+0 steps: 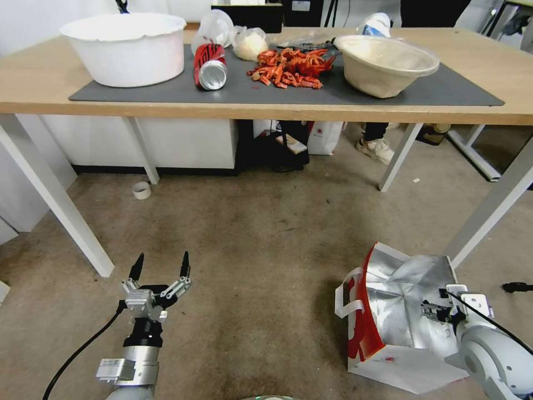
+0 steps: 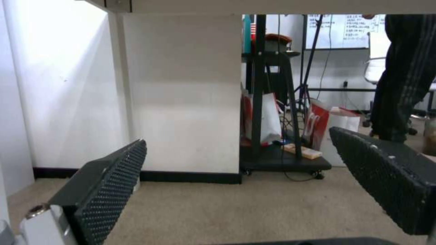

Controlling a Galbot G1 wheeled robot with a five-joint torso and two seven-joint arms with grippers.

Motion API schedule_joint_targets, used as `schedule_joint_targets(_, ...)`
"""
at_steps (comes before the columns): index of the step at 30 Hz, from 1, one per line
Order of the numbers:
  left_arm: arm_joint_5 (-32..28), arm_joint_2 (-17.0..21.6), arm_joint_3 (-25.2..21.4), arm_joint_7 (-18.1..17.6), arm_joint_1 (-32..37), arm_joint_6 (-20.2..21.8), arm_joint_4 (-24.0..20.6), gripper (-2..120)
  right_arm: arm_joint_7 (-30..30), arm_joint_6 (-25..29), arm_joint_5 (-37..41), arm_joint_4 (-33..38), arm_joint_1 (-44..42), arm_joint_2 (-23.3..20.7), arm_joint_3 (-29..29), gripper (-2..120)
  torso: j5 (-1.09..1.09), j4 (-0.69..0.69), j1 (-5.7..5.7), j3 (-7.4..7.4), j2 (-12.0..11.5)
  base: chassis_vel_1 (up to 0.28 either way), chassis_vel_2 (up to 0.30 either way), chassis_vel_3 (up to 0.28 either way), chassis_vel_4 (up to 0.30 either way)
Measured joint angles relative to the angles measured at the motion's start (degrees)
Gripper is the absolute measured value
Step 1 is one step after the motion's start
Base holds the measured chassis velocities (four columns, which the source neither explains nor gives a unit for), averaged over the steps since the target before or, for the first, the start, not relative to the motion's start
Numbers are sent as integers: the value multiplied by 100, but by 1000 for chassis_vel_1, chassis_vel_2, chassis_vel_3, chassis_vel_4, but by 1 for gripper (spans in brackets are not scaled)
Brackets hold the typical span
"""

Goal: Pick up the food delivery bag from the floor and place it on the table.

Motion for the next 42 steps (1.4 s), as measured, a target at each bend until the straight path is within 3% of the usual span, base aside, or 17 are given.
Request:
schedule_joint_targets(9, 25, -36, 0, -3, 0, -24, -13, 100, 10, 4, 86, -28, 10, 11, -5, 80, 0, 0, 0, 0, 0, 0, 0, 0, 0)
schedule_joint_targets(12, 45, -45, -2, -3, 18, -51, -26, 100, 11, 5, 110, -27, 10, 11, -2, 65, 0, 0, 0, 0, 1, 0, 0, 0, 0)
schedule_joint_targets(17, 46, -39, -24, -4, 58, -81, -51, 100, 11, 6, 132, -25, 10, 26, 1, 52, -1, -1, 0, 0, 1, 0, 0, 0, 0)
schedule_joint_targets(19, 45, -27, -37, -2, 117, -83, -93, 100, 12, 6, 193, -3, 12, 53, 7, 39, 0, 0, 0, 0, 1, 0, 0, 0, 0)
schedule_joint_targets(27, 44, -13, -47, -2, 126, -85, -142, 100, 47, 6, 356, 73, 15, 72, 41, 15, 0, 0, 0, 0, 1, 0, 0, 0, 0)
schedule_joint_targets(30, 44, 5, -75, -2, 144, -91, -157, 100, 45, 6, 488, 135, 13, 80, 54, 0, 0, 0, 0, 0, 2, 0, 0, 0, 0)
schedule_joint_targets(37, 43, 21, -86, -2, 167, -96, -165, 100, -49, 8, 760, 217, 43, 83, 66, 0, 0, 0, 0, 0, 2, 0, 0, 0, 0)
schedule_joint_targets(42, 42, 43, -79, -74, 142, -93, -183, 100, -813, 437, 894, 549, -12, -220, 83, 0, 0, -1, 0, 0, 2, 0, 0, 0, 0)
